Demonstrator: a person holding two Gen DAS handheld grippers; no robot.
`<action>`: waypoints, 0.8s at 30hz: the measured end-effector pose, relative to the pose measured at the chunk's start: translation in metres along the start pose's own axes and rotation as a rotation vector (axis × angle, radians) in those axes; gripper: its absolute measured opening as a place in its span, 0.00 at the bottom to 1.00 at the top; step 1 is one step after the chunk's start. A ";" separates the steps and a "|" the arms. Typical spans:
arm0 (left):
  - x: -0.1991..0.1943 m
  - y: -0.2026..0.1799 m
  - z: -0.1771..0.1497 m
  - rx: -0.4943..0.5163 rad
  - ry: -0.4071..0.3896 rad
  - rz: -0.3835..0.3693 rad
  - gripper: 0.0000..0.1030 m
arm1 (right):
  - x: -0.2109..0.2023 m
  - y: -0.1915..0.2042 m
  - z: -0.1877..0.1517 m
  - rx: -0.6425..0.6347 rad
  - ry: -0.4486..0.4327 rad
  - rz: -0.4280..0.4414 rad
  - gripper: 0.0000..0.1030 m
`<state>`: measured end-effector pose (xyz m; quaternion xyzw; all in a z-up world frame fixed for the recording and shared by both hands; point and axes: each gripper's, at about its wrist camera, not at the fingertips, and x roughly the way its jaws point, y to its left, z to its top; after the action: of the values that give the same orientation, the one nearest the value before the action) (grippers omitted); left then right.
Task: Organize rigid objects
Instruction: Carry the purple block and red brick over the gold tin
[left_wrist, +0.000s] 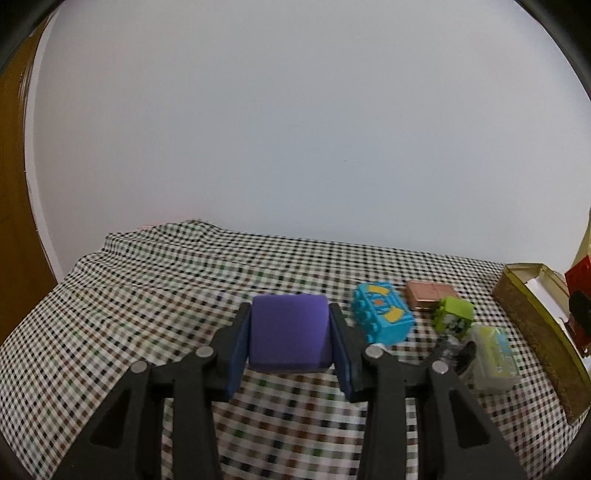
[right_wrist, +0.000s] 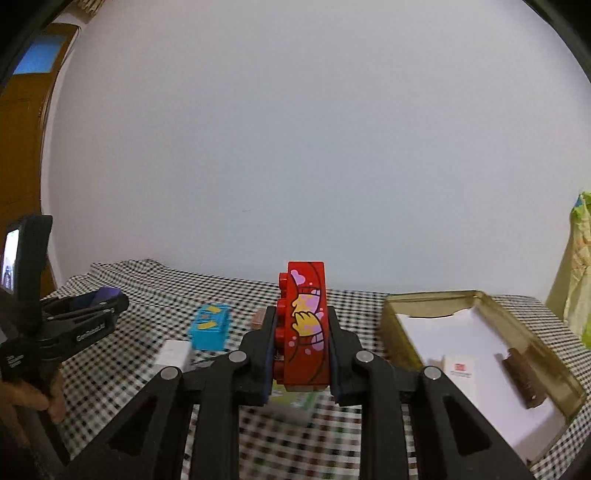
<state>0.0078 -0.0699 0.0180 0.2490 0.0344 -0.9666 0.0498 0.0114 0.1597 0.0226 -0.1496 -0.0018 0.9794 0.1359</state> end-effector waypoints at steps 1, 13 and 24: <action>0.002 0.000 0.000 0.002 0.001 -0.003 0.38 | -0.001 -0.004 0.000 -0.002 -0.004 -0.007 0.25; 0.000 -0.036 -0.003 0.039 0.009 -0.051 0.38 | -0.022 -0.015 0.004 -0.066 -0.085 -0.100 0.25; -0.007 -0.073 -0.007 0.068 0.002 -0.111 0.38 | -0.030 -0.050 0.007 -0.057 -0.119 -0.173 0.25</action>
<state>0.0092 0.0039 0.0186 0.2493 0.0156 -0.9682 -0.0123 0.0497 0.2000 0.0403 -0.0943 -0.0508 0.9707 0.2152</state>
